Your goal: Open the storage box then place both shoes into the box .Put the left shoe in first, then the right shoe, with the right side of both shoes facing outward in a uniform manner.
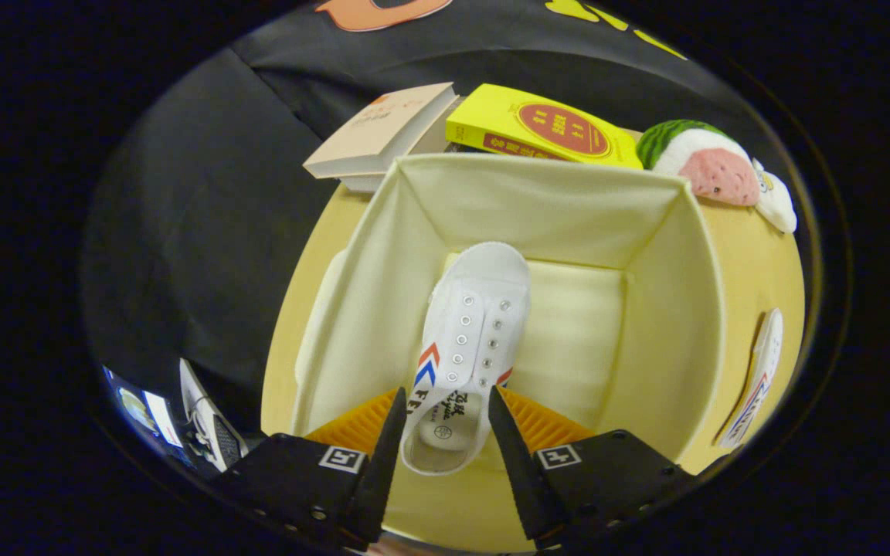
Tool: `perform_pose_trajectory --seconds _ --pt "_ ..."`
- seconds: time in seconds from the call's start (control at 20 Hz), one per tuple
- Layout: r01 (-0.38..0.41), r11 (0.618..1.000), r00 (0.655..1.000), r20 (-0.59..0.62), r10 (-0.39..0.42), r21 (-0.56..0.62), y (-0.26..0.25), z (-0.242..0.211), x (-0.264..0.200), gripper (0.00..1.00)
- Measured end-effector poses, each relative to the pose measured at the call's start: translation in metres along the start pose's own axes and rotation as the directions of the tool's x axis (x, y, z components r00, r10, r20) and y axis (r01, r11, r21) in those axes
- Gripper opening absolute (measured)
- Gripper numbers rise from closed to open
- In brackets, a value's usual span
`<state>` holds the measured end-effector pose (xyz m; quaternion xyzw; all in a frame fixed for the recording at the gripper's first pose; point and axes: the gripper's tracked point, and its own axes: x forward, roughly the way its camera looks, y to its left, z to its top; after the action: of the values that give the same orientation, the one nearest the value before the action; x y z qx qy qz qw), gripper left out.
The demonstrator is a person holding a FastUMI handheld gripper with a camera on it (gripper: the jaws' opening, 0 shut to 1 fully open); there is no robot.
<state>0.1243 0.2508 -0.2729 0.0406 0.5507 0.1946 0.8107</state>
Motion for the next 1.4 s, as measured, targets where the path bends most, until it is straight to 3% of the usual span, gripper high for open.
perform_pose_trajectory --seconds 0.2,0.45,0.75,1.1,1.3,1.4 --pt "-0.004 1.0 0.997 0.08 0.006 -0.017 -0.025 0.002 -0.064 0.98" --pt "-0.004 1.0 0.992 0.127 0.004 -0.007 -0.094 -0.013 -0.124 0.96" --pt "0.184 0.982 0.968 0.166 -0.187 0.034 -0.248 -0.041 -0.149 0.96" --pt "0.273 0.953 0.959 0.048 -0.281 0.131 -0.389 -0.091 -0.127 0.96" --pt "0.307 0.942 0.952 -0.042 -0.304 0.133 -0.431 -0.115 -0.102 0.95" --pt "0.278 0.952 0.96 -0.069 -0.271 0.127 -0.435 -0.122 -0.091 0.95"
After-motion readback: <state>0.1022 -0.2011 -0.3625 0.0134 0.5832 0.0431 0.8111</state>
